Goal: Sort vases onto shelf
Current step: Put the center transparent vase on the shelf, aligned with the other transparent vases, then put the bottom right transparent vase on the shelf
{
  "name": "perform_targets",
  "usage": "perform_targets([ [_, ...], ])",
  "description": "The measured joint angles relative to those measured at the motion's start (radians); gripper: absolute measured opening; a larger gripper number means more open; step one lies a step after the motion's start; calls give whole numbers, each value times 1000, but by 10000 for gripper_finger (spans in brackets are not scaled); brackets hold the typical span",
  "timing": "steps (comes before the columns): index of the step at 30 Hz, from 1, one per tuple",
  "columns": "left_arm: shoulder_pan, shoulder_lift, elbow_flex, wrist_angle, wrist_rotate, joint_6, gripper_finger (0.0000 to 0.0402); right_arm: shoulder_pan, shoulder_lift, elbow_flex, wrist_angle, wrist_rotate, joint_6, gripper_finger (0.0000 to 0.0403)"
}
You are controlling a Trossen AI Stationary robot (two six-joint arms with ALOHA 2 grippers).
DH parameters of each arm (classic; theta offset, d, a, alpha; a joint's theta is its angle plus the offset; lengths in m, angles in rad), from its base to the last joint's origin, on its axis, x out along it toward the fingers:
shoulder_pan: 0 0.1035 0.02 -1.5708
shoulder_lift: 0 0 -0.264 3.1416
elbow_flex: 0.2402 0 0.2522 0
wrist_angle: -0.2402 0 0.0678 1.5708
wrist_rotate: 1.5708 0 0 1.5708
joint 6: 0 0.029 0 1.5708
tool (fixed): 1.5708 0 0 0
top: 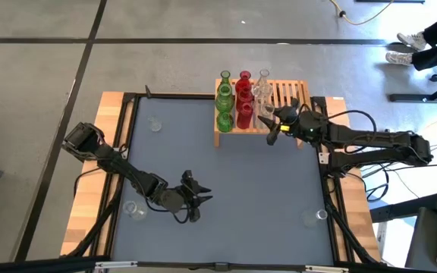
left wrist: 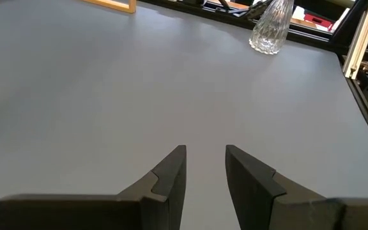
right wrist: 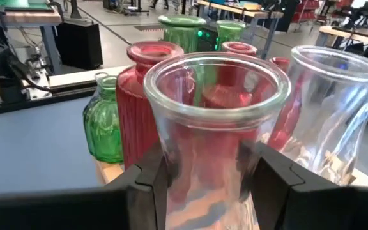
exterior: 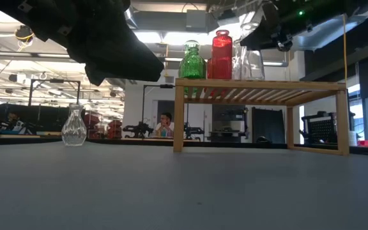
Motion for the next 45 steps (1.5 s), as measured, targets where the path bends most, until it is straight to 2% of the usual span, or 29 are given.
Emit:
perform_targets([
  [7, 0, 0, 0, 0, 0, -1, 102, 1, 20, 0, 10, 31, -6, 149],
  [16, 0, 0, 0, 0, 0, -2, 102, 3, 51, 1, 24, 131, 2, 222],
  [24, 0, 0, 0, 0, 1, -2, 102, 3, 41, 1, 45, 137, -29, 267],
  [28, 0, 0, 0, 1, 2, -2, 102, 3, 30, 49, -25, 128, -34, 273],
  [38, 0, 0, 0, 6, 4, -11, 102, 3, 8, 263, -370, 85, -17, 273],
  [45, 0, 0, 0, 6, 5, -10, 102, 4, 9, 404, -608, 28, 71, 273],
])
